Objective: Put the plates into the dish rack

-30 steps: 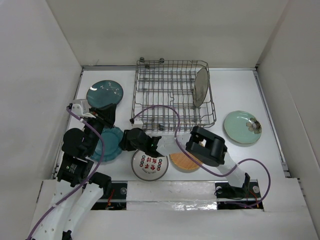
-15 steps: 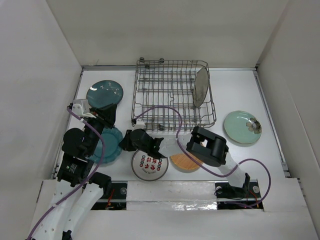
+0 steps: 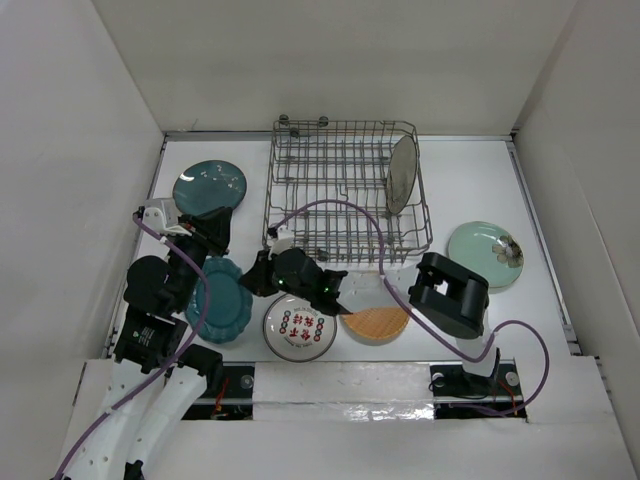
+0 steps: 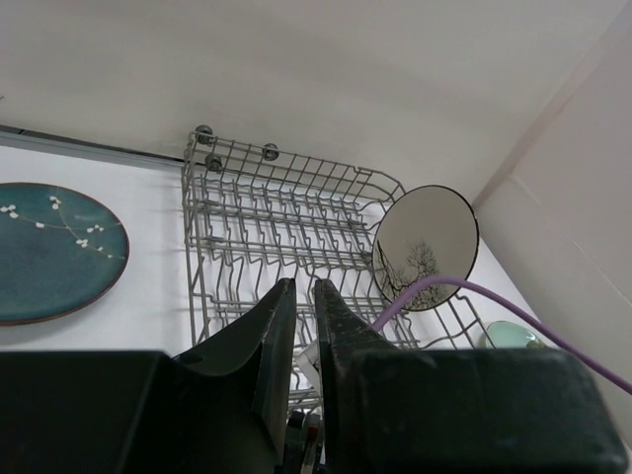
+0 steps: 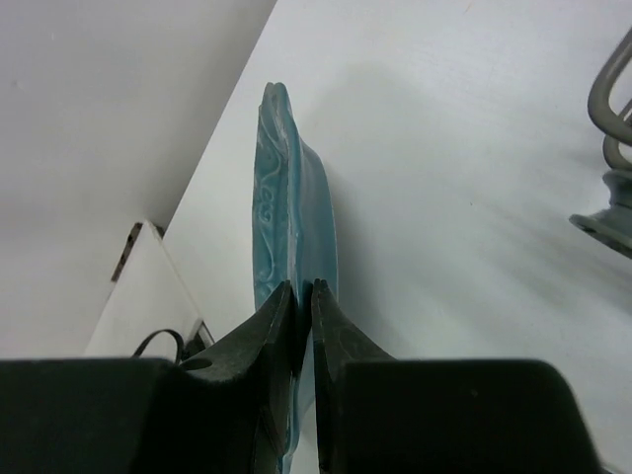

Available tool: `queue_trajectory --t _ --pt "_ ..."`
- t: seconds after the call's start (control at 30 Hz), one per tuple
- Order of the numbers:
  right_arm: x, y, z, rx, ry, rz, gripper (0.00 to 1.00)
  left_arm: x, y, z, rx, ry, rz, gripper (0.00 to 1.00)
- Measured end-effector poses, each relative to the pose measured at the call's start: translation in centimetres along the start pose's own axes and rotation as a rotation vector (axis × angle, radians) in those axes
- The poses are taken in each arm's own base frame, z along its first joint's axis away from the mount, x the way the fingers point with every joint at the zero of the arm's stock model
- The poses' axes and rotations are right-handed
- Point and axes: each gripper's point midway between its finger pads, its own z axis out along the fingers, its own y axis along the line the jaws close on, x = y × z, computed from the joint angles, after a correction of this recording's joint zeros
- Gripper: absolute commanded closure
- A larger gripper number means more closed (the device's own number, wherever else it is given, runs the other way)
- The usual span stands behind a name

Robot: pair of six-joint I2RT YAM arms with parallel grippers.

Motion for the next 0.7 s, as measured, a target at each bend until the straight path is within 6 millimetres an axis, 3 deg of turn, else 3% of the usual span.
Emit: queue_trajectory --t 0.17,0.33,0.5,0.7 --pt "0.2 -1.1 -0.5 -0.016 0.032 0.027 1.00 -0.1 0.2 0.0 -0.010 -0.005 0.000 0.88" --pt "-1.8 -1.9 -0.7 -0.026 0.021 0.063 1.00 -0.2 0.5 0.0 -0.026 -0.011 0.000 0.87" --pt "-5.7 -1.7 -2.0 -0.039 -0.047 0.080 1.00 -0.3 0.6 0.0 -0.036 -0.017 0.001 0.86" --pt "-12.1 -0.7 -4.3 -0.087 -0.171 0.097 1.00 -0.4 0.8 0.0 -0.047 -0.023 0.000 0.85"
